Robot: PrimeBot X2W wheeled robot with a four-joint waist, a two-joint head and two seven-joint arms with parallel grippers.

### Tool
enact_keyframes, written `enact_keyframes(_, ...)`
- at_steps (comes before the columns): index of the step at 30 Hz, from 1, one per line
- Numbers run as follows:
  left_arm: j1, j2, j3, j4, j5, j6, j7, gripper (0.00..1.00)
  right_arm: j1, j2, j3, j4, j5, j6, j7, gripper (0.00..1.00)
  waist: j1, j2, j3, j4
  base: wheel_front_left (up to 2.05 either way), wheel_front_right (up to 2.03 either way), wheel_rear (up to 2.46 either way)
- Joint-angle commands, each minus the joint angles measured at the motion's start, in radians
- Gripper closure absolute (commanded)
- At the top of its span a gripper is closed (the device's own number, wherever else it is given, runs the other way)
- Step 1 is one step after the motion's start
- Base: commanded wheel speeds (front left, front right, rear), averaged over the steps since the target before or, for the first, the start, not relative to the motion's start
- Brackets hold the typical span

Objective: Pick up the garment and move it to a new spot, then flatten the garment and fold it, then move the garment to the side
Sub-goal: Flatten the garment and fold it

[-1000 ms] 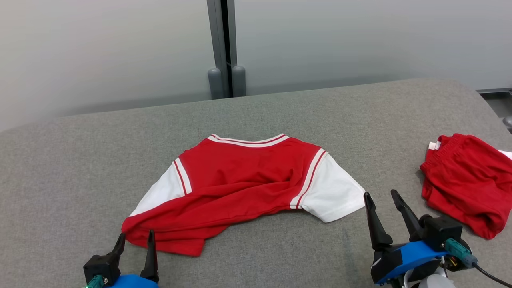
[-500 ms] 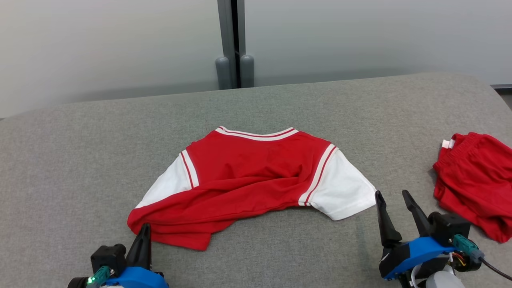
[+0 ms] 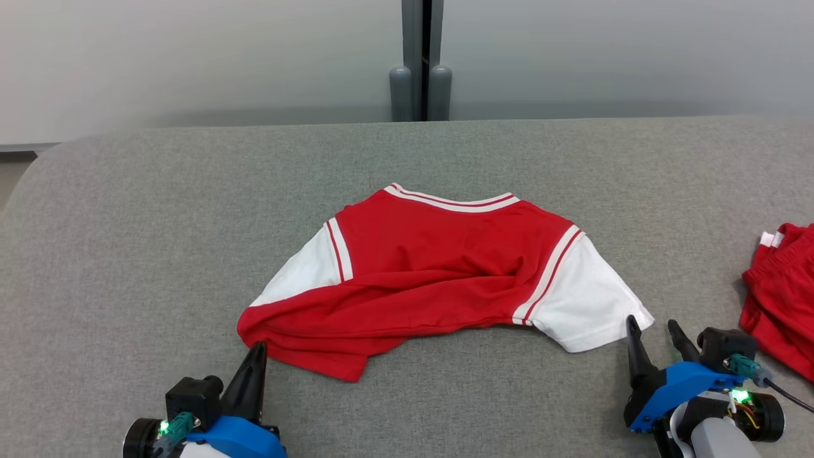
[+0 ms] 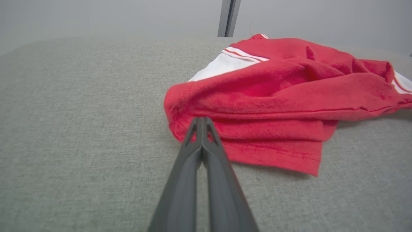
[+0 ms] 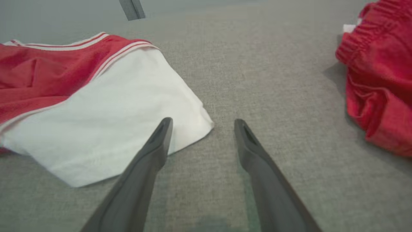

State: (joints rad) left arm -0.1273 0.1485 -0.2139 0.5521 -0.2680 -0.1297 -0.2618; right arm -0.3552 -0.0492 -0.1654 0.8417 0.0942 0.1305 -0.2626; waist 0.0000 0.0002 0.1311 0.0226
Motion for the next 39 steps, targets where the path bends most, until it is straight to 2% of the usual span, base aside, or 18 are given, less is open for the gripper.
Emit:
enact_keyframes(1,-0.017,0.005,-0.017,-0.009,-0.007,-0.001,-0.005,1.00,-0.024,-0.003,-0.018,0.037,-0.021,0.001,-0.003,0.00,0.0000,-0.0002,0.012,0.014,0.00,0.00,0.00)
enact_keyframes(2,-0.019,0.008,-0.025,-0.013,-0.013,-0.002,-0.005,1.00,-0.036,-0.003,-0.028,0.066,-0.035,0.001,-0.003,0.00,0.0000,-0.0002,0.016,0.019,0.00,0.00,0.00)
enact_keyframes(3,-0.021,0.013,-0.031,-0.016,-0.016,-0.002,-0.005,1.00,-0.049,-0.003,-0.040,0.091,-0.043,0.001,-0.003,0.04,0.0000,-0.0002,0.019,0.022,0.00,0.00,0.00)
enact_keyframes(5,-0.025,0.018,-0.043,-0.023,-0.023,-0.002,-0.005,1.00,-0.070,-0.003,-0.057,0.131,-0.065,0.001,-0.001,0.54,0.0000,-0.0002,0.027,0.028,0.00,0.00,0.00)
enact_keyframes(6,-0.027,0.022,-0.046,-0.026,-0.028,-0.002,-0.005,1.00,-0.078,-0.002,-0.064,0.144,-0.072,0.001,-0.001,0.86,0.0000,-0.0002,0.030,0.030,0.00,0.00,0.00)
enact_keyframes(7,-0.027,0.026,-0.049,-0.027,-0.032,-0.002,-0.005,1.00,-0.084,-0.001,-0.063,0.158,-0.084,0.001,-0.001,1.00,0.0000,-0.0002,0.033,0.031,0.00,0.00,0.00)
enact_keyframes(10,-0.028,0.036,-0.058,-0.029,-0.042,-0.002,-0.005,1.00,-0.106,-0.002,-0.064,0.163,-0.075,0.000,-0.001,1.00,0.0000,-0.0002,0.038,0.030,0.00,0.00,0.00)
enact_keyframes(14,-0.027,0.045,-0.058,-0.026,-0.049,-0.002,-0.005,1.00,-0.107,-0.003,-0.039,0.086,-0.030,0.001,-0.002,1.00,0.0000,-0.0002,0.030,0.022,0.00,0.00,0.00)
enact_keyframes(21,-0.001,0.038,-0.039,-0.035,-0.041,-0.002,-0.005,1.00,-0.054,-0.003,0.017,-0.148,0.096,0.001,-0.002,1.00,0.0000,-0.0002,-0.015,-0.011,0.00,0.00,0.00)
enact_keyframes(22,-0.001,0.038,-0.039,-0.035,-0.041,-0.002,-0.005,1.00,-0.054,-0.003,0.017,-0.148,0.096,0.001,-0.002,1.00,0.0000,-0.0002,-0.015,-0.011,0.00,0.00,0.00)
enact_keyframes(28,0.019,0.030,-0.025,-0.073,-0.019,-0.002,-0.005,1.00,-0.014,-0.003,0.062,-0.340,0.150,0.001,-0.002,1.00,0.0000,-0.0002,-0.064,-0.039,0.00,0.00,0.00)
enact_keyframes(34,0.032,0.011,-0.010,-0.071,0.000,-0.002,-0.005,0.98,0.021,-0.003,0.078,-0.358,0.157,0.001,-0.002,1.00,0.0000,-0.0002,-0.106,-0.041,0.00,0.00,0.00)
enact_keyframes(35,0.037,0.006,-0.005,-0.073,0.005,-0.001,-0.005,0.67,0.033,-0.003,0.071,-0.343,0.156,0.001,-0.002,1.00,0.0000,-0.0002,-0.112,-0.040,0.00,0.00,0.00)
enact_keyframes(36,0.042,0.001,-0.001,-0.072,0.011,0.001,-0.005,0.05,0.045,-0.003,0.060,-0.324,0.148,0.001,-0.002,1.00,0.0000,-0.0002,-0.117,-0.041,0.00,0.00,0.00)
enact_keyframes(37,0.045,-0.004,0.002,-0.070,0.016,0.004,-0.005,0.00,0.057,-0.003,0.049,-0.293,0.125,0.001,-0.002,0.78,0.0000,-0.0002,-0.122,-0.041,0.00,0.00,0.00)
enact_keyframes(38,0.046,-0.010,0.006,-0.070,0.022,0.004,-0.005,0.00,0.064,-0.003,0.032,-0.264,0.113,0.001,-0.002,0.00,0.0000,-0.0002,-0.124,-0.042,0.00,0.00,0.00)
enact_keyframes(39,0.049,-0.014,0.011,-0.070,0.028,0.005,-0.005,0.00,0.062,-0.004,0.007,-0.251,0.101,0.001,-0.002,0.00,0.0000,-0.0002,-0.126,-0.042,0.00,0.00,0.00)
